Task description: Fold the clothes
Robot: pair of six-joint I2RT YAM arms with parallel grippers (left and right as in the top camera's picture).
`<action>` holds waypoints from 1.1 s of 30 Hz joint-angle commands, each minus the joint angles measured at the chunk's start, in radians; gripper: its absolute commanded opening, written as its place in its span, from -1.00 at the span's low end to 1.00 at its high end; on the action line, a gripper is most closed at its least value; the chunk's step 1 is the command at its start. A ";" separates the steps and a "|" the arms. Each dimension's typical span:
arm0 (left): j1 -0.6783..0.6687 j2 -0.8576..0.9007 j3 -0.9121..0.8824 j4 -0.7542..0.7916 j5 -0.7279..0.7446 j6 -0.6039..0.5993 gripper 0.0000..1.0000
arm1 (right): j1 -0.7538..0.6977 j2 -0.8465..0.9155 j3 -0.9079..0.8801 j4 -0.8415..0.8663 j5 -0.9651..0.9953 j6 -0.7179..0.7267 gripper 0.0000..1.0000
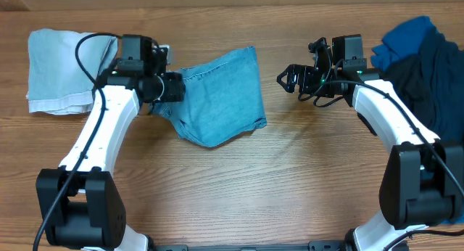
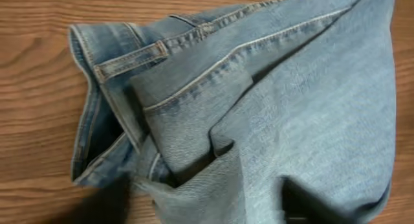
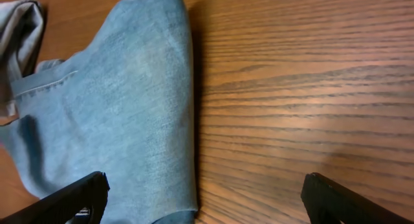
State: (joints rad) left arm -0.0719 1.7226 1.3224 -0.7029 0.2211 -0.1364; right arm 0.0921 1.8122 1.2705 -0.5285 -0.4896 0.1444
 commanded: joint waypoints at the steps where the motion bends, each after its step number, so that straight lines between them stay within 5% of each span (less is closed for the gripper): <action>1: 0.001 0.003 -0.005 0.011 -0.043 -0.090 1.00 | -0.001 -0.002 0.005 0.007 -0.017 -0.019 1.00; 9: 0.000 -0.010 -0.043 -0.040 -0.026 0.002 1.00 | -0.001 -0.002 0.005 0.000 -0.018 -0.018 1.00; 14: -0.008 -0.010 -0.181 0.194 0.122 -0.030 0.91 | -0.001 -0.002 0.005 0.000 -0.017 -0.018 1.00; 18: -0.076 0.054 -0.200 0.279 0.093 -0.071 0.75 | -0.001 -0.002 0.005 0.000 -0.017 -0.018 1.00; 19: -0.085 0.077 -0.199 0.299 0.092 -0.076 0.58 | -0.001 -0.002 0.005 -0.001 -0.017 -0.018 1.00; 22: -0.082 0.096 -0.195 0.336 0.082 -0.131 -0.67 | -0.001 -0.002 0.005 -0.011 -0.017 -0.018 1.00; 23: -0.077 0.096 -0.180 0.329 0.074 -0.131 -0.92 | -0.001 -0.002 0.005 -0.011 -0.017 -0.018 1.00; 27: -0.070 0.094 0.039 0.189 -0.080 -0.019 -0.92 | -0.001 -0.002 0.005 -0.018 -0.017 -0.018 1.00; 33: -0.045 0.137 0.125 0.233 -0.257 0.140 -0.92 | -0.001 -0.002 0.005 -0.034 -0.017 -0.018 1.00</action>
State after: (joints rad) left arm -0.1417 1.8183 1.4307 -0.4976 0.0582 -0.1040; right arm 0.0921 1.8122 1.2705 -0.5625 -0.4946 0.1337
